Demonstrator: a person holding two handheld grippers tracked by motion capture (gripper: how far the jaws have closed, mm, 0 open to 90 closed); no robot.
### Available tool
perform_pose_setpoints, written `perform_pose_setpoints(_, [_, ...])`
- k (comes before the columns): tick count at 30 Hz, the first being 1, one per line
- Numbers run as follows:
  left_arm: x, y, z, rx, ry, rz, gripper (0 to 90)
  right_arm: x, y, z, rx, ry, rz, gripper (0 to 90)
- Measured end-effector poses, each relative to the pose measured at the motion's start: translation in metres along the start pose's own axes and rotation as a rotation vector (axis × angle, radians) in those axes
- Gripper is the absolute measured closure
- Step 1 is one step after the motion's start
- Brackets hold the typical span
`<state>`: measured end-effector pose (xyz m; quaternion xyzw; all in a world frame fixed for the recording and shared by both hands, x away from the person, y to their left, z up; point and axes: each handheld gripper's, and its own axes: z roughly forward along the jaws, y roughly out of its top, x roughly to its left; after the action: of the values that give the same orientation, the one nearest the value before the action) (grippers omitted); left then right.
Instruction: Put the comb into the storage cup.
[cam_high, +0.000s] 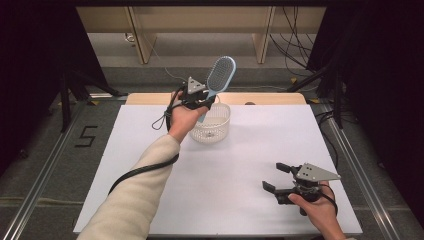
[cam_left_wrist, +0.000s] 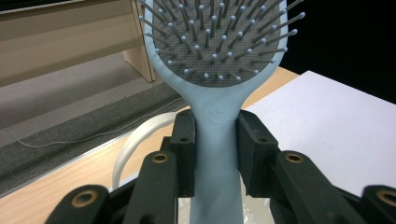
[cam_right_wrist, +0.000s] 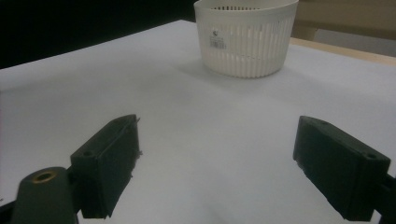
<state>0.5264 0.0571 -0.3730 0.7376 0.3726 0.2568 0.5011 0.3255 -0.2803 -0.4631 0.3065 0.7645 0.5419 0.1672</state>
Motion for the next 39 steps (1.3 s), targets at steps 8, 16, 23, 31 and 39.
perform_pose_setpoints(8, [0.0,-0.003,0.003,0.004,-0.001,-0.005,69.9,0.0,0.0,0.0,0.0,-0.001,-0.002,15.4])
perform_pose_setpoints(16, [0.0,-0.003,0.005,0.007,0.0,0.0,69.8,0.0,0.0,0.0,0.0,0.0,-0.002,15.4])
perform_pose_setpoints(23, [0.0,-0.005,0.007,0.011,0.0,0.002,69.8,0.0,0.0,0.0,-0.001,0.0,-0.002,15.4])
perform_pose_setpoints(31, [0.001,-0.008,0.011,0.015,-0.004,0.006,69.8,0.0,0.0,0.0,-0.002,0.001,-0.003,15.4])
perform_pose_setpoints(39, [0.001,-0.008,0.012,0.015,-0.005,0.015,69.8,0.0,0.0,0.0,-0.003,0.002,-0.002,15.4])
